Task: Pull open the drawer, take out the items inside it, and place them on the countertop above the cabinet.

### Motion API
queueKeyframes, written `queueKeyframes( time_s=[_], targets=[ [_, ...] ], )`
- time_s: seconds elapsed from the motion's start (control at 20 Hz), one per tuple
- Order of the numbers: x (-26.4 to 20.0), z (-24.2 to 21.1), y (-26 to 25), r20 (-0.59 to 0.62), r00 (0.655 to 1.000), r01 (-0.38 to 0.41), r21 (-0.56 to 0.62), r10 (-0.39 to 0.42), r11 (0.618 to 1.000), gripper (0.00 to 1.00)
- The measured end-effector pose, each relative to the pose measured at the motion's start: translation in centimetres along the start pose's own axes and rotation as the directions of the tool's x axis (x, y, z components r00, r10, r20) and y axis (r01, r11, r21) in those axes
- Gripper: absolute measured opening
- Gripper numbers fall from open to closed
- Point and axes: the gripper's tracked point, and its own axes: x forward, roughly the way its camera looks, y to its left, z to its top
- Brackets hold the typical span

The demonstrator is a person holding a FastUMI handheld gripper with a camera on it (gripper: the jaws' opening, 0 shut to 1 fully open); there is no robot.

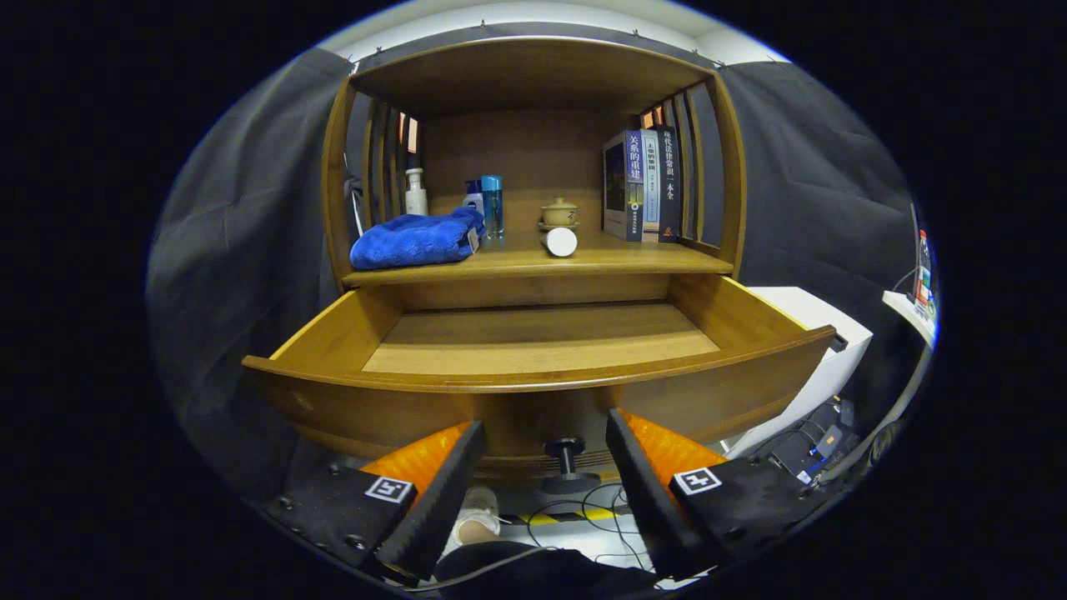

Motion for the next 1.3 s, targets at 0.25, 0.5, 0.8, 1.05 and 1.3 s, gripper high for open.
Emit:
queueKeyframes(
  time_s=[0.25, 0.5, 0.8, 1.05, 1.3],
  targets=[
    [2.8, 2.1, 0.3, 0.046, 0.999, 0.000, 0.001, 0.000, 1.000, 0.98],
    [5.8, 3.9, 0.6, 0.051, 0.999, -0.002, -0.002, 0.002, 1.000, 0.98],
    [9.5, 5.3, 0.7, 0.067, 0.998, -0.003, -0.012, 0.004, 1.000, 0.98],
    [12.0, 6.4, 0.6, 0.060, 0.998, -0.011, -0.009, 0.012, 1.000, 0.98],
    [14.7, 7.5, 0.6, 0.062, 0.998, -0.007, -0.005, 0.008, 1.000, 0.98]
  ],
)
